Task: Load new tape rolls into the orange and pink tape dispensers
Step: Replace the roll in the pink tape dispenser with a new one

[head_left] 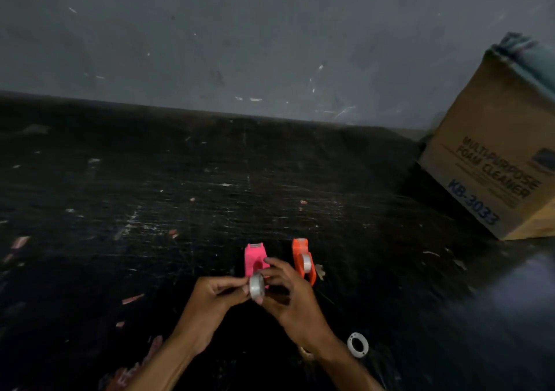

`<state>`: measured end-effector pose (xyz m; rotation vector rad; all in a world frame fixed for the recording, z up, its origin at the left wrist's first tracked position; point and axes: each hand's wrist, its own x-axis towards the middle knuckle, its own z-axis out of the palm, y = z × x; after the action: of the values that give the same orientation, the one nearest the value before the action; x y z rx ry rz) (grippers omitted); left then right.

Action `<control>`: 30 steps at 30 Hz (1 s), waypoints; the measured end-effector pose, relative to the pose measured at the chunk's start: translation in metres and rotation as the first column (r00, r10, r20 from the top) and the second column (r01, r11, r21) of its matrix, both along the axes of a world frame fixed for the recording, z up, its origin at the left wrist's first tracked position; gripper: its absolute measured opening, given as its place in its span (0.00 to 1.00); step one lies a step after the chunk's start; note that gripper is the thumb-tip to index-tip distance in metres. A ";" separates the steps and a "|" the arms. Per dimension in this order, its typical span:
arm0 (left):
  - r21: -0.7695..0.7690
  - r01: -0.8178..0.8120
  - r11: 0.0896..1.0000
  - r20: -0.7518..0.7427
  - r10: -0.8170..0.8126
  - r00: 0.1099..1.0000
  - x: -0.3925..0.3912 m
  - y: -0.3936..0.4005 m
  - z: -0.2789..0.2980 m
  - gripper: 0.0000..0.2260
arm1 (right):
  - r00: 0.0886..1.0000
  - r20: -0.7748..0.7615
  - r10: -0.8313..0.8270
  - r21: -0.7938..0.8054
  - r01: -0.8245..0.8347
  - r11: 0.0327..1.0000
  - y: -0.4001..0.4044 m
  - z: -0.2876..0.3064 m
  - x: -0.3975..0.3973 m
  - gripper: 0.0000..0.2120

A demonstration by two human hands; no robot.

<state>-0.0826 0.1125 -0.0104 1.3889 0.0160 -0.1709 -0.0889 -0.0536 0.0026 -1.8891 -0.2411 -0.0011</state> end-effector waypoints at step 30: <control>0.541 -0.029 0.840 0.158 -0.068 0.985 0.057 -0.009 -0.071 0.25 | 0.923 -0.160 0.349 -0.600 -0.372 0.708 0.000 -0.009 0.125 0.12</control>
<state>-0.0257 0.1036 -0.0810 1.9726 -0.1013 -0.0618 0.0359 -0.0537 -0.0069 -2.4685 -0.6539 0.4318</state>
